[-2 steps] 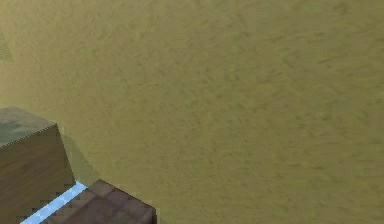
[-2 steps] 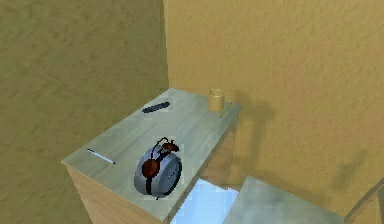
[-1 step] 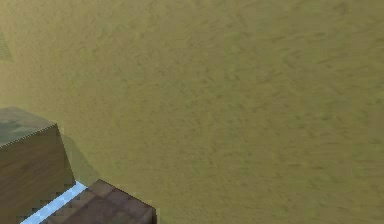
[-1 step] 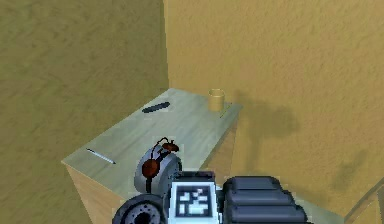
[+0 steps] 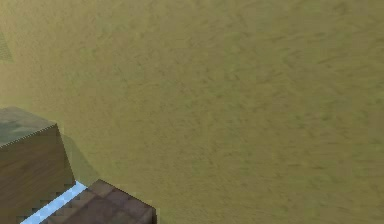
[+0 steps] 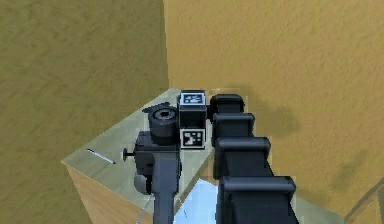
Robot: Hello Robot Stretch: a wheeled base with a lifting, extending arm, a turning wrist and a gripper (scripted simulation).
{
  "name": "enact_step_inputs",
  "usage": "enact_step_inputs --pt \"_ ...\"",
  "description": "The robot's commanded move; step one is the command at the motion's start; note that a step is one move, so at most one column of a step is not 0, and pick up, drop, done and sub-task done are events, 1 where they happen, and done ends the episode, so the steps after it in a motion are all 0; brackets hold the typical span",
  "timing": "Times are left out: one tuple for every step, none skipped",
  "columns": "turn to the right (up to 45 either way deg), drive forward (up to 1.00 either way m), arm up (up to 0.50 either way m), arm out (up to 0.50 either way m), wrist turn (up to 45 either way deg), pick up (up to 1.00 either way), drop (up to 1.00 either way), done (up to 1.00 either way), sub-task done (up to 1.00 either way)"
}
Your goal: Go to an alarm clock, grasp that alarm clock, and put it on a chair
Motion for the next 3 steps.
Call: enact_step_inputs --pt "0.0 0.0 0.0 0.0 45.0 0.0 0.0 0.0 0.0" --pt "0.0 0.0 0.0 0.0 45.0 0.0 0.0 0.0 0.0" --pt "0.0 0.0 0.0 0.0 45.0 0.0 0.0 0.0 0.0"
